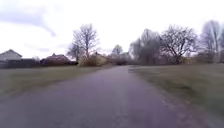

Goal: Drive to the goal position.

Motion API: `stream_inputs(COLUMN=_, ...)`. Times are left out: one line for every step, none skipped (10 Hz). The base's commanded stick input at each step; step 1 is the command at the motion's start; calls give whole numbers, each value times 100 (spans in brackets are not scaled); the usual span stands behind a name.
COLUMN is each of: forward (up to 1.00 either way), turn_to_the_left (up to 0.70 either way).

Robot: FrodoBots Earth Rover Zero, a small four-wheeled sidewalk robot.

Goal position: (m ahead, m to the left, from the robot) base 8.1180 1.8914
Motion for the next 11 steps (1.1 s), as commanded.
stream_inputs(forward=100, turn_to_the_left=0)
stream_inputs(forward=100, turn_to_the_left=0)
stream_inputs(forward=100, turn_to_the_left=0)
stream_inputs(forward=100, turn_to_the_left=0)
stream_inputs(forward=100, turn_to_the_left=0)
stream_inputs(forward=100, turn_to_the_left=0)
stream_inputs(forward=100, turn_to_the_left=0)
stream_inputs(forward=100, turn_to_the_left=0)
stream_inputs(forward=100, turn_to_the_left=0)
stream_inputs(forward=100, turn_to_the_left=0)
stream_inputs(forward=100, turn_to_the_left=0)
